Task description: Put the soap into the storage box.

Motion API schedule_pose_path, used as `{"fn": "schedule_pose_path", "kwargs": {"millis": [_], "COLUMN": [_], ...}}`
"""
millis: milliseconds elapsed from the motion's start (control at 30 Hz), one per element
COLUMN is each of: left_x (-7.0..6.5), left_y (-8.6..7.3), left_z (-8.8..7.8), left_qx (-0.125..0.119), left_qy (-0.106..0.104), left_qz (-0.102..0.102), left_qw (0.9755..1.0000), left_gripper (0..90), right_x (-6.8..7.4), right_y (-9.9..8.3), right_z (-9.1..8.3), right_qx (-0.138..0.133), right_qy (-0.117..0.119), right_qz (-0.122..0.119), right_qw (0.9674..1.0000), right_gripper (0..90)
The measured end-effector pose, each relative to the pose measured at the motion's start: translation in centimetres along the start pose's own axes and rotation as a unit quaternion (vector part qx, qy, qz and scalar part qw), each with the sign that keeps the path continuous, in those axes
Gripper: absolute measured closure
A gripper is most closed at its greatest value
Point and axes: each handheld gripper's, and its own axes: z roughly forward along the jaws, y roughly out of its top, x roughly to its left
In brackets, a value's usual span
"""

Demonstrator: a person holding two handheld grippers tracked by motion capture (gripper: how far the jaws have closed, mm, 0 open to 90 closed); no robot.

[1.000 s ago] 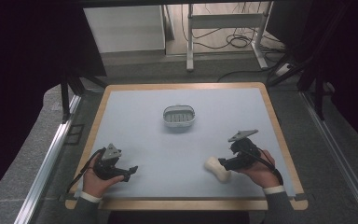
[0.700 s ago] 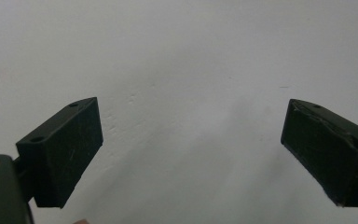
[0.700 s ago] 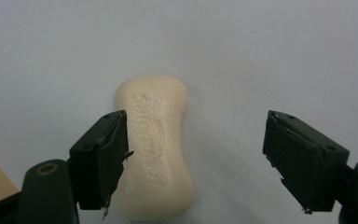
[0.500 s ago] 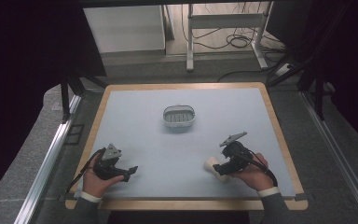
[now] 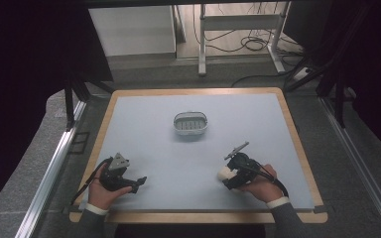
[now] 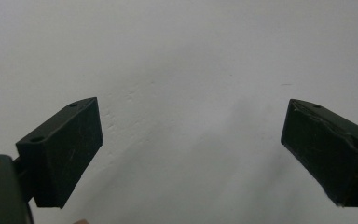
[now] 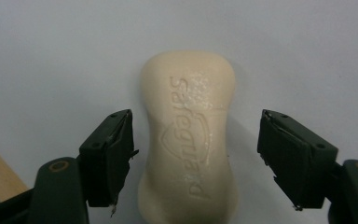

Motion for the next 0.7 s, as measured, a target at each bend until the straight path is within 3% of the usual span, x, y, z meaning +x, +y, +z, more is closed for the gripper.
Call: {"fn": "schedule_pose_path", "kwargs": {"millis": [200,433,700], "left_x": [0.0,0.1,0.1], "left_y": [0.0,0.0,0.0], "left_z": [0.0,-0.2,-0.2], "left_qx": [-0.001,-0.003,-0.002], "left_qy": [0.000,0.001,0.002], "left_qz": [0.000,-0.001,0.000], "left_qw": [1.0000,1.0000,1.0000], "left_gripper": [5.8,5.8,5.8], "right_x": [0.4,0.4,0.3], "right_y": [0.1,0.3,0.5], "right_z": [0.7,1.2,1.1], "right_qx": [0.020,0.036,0.047], "right_qy": [0.005,0.002,0.002], "right_qz": [-0.003,0.003,0.000], "right_qw": [0.9998,0.9994,0.9989], "right_gripper": [30.6,48.3,49.2]}}
